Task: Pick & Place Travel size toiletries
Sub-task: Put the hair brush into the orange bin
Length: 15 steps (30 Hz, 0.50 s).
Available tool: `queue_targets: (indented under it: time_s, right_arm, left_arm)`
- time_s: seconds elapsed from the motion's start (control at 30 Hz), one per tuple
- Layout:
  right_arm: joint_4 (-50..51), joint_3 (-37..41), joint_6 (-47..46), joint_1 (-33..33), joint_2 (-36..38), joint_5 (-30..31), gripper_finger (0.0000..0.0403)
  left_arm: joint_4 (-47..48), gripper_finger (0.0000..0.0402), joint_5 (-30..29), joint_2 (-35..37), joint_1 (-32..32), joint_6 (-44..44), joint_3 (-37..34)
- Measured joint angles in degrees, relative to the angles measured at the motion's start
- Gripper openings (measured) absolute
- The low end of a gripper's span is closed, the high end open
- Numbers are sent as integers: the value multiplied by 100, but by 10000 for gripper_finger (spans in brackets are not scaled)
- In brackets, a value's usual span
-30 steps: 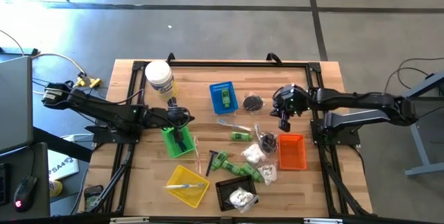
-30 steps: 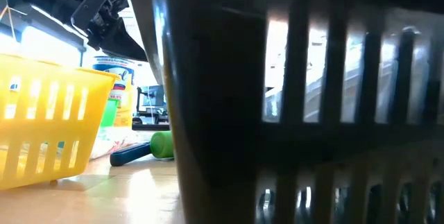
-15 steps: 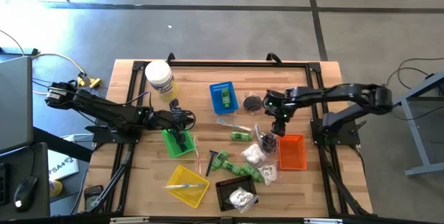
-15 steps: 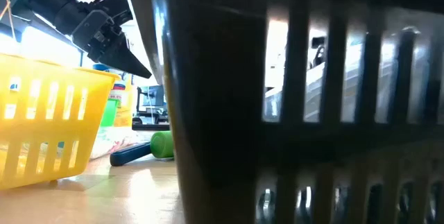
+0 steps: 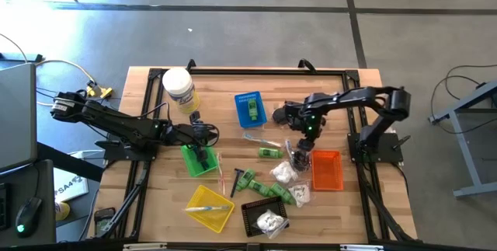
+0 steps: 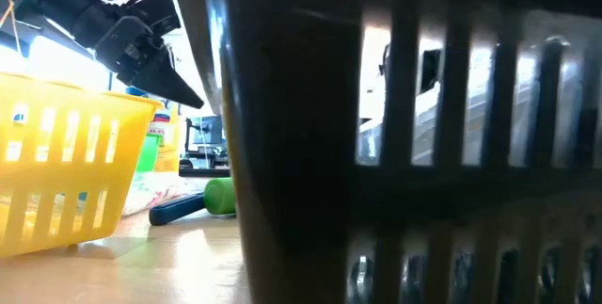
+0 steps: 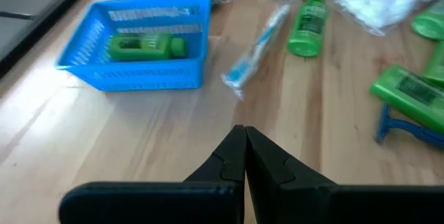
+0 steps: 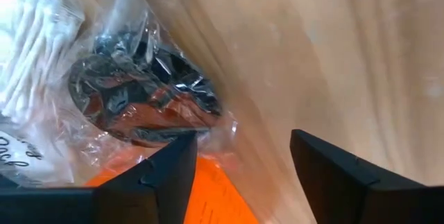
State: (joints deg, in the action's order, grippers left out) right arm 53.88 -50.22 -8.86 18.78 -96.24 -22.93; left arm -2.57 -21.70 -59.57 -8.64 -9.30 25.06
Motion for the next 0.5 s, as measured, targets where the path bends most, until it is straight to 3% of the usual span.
queue_targets:
  time_s: [0.33, 0.5]
  right_arm:
    - [29, -37, 269, 0, -337, -281, 216]
    - [-43, -20, 507, -5, -335, -440, 173]
  left_arm:
    - [14, 0, 208, 0, -2, 0, 0]
    - [15, 0, 211, 0, -2, 0, -2]
